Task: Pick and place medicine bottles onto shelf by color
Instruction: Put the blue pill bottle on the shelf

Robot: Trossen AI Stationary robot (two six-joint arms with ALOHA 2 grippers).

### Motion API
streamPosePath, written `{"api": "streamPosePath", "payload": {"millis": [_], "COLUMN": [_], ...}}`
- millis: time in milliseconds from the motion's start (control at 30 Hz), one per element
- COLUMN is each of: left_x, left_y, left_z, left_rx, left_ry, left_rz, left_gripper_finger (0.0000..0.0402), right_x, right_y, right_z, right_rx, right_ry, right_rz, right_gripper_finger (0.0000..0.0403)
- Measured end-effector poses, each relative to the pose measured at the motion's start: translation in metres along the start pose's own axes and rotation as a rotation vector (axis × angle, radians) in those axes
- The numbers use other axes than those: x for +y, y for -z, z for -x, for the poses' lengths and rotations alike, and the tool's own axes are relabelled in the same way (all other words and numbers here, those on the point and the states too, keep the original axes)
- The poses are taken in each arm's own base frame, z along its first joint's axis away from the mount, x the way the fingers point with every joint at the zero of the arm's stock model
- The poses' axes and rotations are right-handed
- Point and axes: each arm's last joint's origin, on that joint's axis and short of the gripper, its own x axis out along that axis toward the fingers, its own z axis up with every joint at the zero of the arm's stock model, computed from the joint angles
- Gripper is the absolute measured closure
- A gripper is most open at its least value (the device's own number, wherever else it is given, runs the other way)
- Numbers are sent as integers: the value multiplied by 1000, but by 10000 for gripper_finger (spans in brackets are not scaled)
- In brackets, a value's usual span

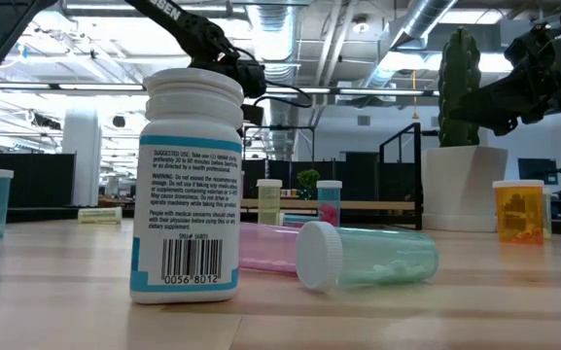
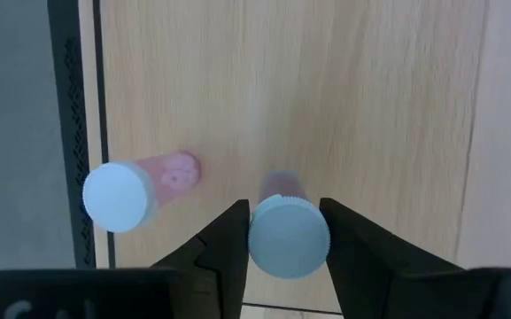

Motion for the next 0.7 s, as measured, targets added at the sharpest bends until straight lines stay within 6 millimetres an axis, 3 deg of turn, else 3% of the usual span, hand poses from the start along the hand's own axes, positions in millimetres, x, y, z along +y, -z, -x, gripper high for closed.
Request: {"api": "streamPosePath", "payload": {"millis": [200,700], "left_x": [2,13], "left_y": [1,6], "left_z": [-10,-10], "left_rx": [15,9], "left_ry": [17,-7], "left_rz": [3,55], "left_gripper_finger": [281,279], "right_x": [0,0], "right_y": [0,0], "right_z": [0,0], "right_rx": [-1,0], "right_ry": [0,0], "right_rz": [0,0], "right_gripper_finger": [143,143]}}
